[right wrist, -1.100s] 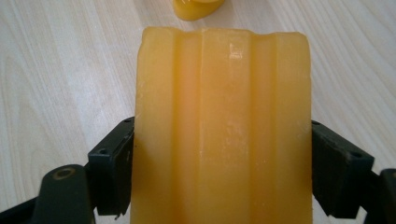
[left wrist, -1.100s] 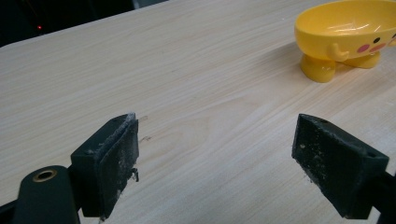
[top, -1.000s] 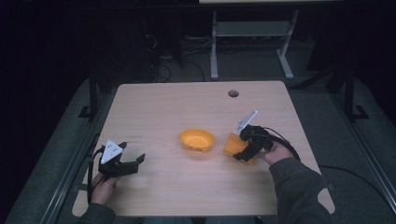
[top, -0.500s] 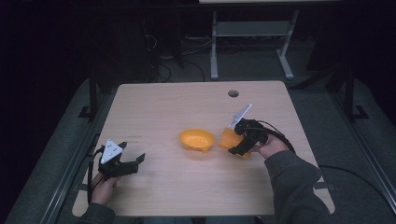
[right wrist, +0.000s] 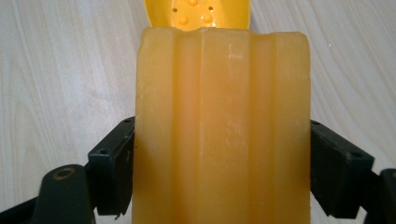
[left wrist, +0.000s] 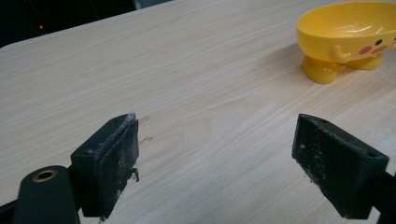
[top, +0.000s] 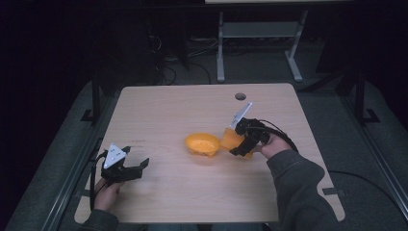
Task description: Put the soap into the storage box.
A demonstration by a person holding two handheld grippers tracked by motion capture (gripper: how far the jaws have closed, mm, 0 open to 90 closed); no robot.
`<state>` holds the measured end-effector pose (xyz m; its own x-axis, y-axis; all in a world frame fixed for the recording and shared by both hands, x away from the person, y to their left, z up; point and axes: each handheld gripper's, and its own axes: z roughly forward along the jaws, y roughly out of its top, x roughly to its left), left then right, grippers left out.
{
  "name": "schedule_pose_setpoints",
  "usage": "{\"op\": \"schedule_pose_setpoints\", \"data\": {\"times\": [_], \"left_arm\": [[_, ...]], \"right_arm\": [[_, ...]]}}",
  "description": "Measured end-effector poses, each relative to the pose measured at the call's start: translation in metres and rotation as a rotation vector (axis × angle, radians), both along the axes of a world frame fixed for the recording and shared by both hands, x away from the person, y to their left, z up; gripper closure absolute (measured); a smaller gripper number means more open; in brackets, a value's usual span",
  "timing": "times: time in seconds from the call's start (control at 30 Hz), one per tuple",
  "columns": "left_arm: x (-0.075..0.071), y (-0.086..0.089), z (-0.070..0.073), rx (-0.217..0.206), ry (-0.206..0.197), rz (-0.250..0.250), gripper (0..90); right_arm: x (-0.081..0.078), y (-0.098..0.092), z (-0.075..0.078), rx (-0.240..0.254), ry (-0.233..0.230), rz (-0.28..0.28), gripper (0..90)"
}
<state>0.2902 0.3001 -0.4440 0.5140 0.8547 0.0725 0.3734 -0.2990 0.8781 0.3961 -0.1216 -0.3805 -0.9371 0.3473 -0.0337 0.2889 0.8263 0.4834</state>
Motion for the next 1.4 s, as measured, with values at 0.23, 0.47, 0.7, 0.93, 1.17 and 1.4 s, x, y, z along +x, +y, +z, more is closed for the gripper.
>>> {"op": "schedule_pose_setpoints", "data": {"times": [0.23,0.47,0.7,0.93,1.17,1.4], "left_arm": [[0.0,0.0,0.0,-0.001,-0.001,-0.002,14.0],[0.0,0.0,0.0,0.0,-0.001,0.001,14.0],[0.0,0.001,0.0,-0.001,-0.002,0.002,14.0],[0.0,0.001,0.0,-0.002,-0.002,0.002,14.0],[0.0,0.001,0.0,0.0,-0.002,0.002,14.0],[0.0,0.002,0.0,0.001,-0.004,0.002,14.0]], "right_arm": [[0.005,0.01,0.004,0.006,-0.002,0.017,20.3],[0.011,0.022,0.005,-0.001,-0.004,0.04,20.3],[0.016,0.031,0.006,-0.007,0.001,0.054,20.3],[0.021,0.04,0.01,0.003,-0.001,0.068,20.3],[0.023,0.047,0.01,-0.014,0.002,0.081,20.3],[0.027,0.059,0.012,-0.012,-0.006,0.104,20.4]]}}
